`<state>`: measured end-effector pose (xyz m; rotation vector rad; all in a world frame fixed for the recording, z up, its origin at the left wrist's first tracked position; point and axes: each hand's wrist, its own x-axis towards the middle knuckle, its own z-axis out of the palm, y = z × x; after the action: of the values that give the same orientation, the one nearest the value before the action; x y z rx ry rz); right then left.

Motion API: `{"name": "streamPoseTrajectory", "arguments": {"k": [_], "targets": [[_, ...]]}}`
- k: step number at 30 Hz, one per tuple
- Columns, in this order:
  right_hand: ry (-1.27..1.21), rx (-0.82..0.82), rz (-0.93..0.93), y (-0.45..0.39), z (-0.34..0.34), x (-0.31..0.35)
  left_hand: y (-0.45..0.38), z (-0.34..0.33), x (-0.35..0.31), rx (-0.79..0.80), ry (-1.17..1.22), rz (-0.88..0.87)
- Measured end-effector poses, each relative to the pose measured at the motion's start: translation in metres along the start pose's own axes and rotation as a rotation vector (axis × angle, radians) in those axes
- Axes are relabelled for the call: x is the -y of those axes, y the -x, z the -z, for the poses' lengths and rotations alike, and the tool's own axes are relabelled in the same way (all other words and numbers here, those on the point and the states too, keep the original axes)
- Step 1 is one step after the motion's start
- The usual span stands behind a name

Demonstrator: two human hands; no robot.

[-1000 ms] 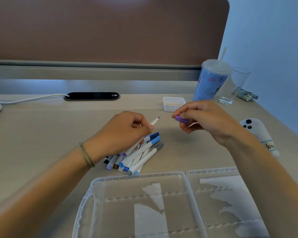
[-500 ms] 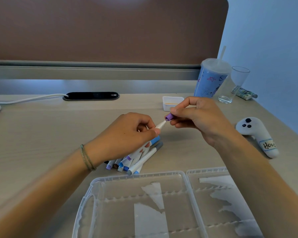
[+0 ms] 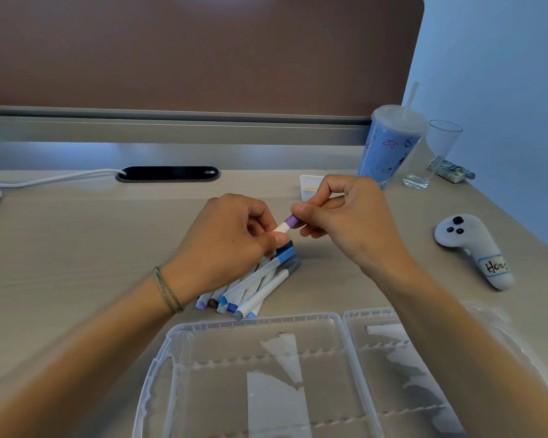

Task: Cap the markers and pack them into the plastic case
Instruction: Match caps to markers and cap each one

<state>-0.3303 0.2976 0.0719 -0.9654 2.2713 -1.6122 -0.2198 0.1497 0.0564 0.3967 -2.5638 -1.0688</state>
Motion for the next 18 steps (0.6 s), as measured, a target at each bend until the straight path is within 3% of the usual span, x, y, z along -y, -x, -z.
{"name": "streamPoseTrajectory", "arguments": {"k": [7, 12, 18], "targets": [[0.053, 0.030, -0.056, -0.003, -0.007, -0.011, -0.001, -0.007, 0.005, 0.032, -0.107, 0.021], [0.173, 0.116, -0.167, -0.007, -0.009, -0.026, 0.000, -0.012, 0.013, 0.071, -0.364, 0.013], [0.302, 0.129, -0.186, -0.007, -0.013, -0.034, 0.002, -0.013, 0.016, 0.108, -0.413, 0.009]]}}
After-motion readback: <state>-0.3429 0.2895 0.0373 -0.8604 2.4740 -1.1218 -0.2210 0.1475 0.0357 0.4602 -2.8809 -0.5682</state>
